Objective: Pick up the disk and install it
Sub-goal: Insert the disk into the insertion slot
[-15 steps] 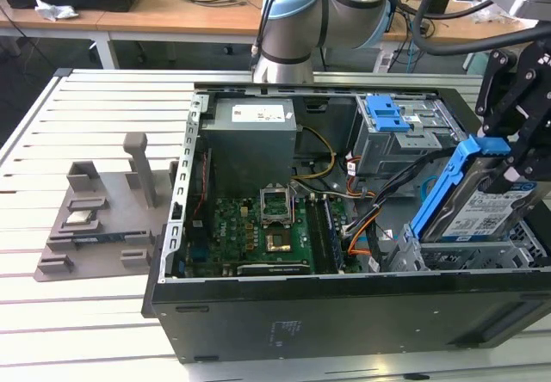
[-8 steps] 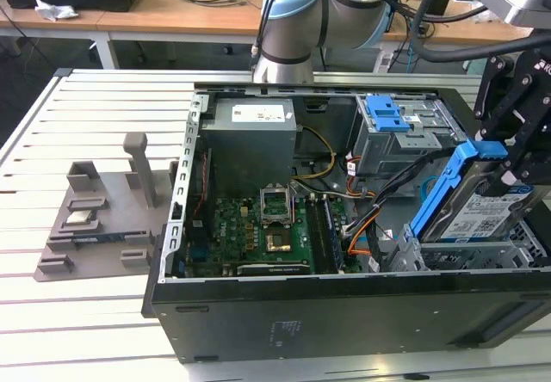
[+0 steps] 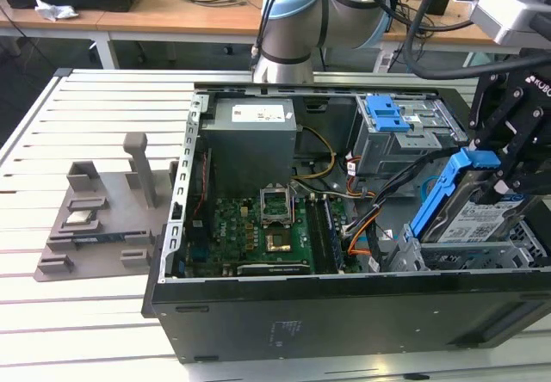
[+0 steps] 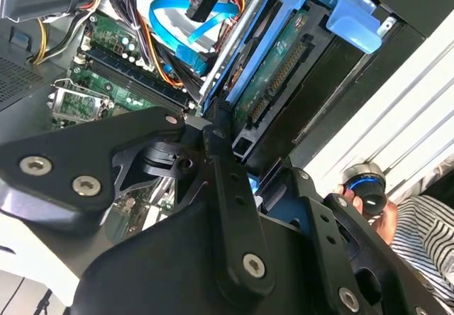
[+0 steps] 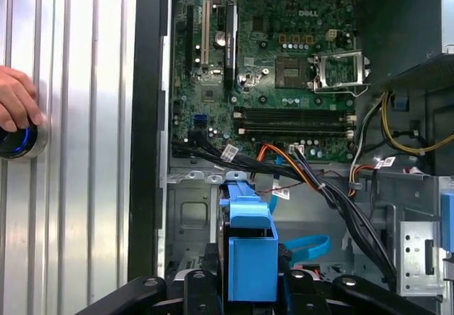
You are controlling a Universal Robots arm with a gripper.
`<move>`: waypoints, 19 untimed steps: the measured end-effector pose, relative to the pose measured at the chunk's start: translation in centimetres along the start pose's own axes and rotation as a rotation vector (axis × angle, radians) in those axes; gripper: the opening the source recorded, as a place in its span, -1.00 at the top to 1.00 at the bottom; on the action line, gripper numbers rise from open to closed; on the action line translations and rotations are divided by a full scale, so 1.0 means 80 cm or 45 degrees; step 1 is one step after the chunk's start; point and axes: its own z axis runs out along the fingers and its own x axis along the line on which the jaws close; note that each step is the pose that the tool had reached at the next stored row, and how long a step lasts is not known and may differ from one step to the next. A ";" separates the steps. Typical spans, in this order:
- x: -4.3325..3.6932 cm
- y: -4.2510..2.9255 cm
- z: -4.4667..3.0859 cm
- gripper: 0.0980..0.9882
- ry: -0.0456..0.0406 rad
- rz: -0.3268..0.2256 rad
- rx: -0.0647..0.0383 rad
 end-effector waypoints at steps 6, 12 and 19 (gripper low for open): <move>0.000 -0.0001 0.0014 0.40 0.000 0.000 0.000; 0.000 -0.0001 0.0017 0.23 0.000 0.000 0.000; 0.000 -0.0002 0.0020 0.56 0.000 0.000 0.000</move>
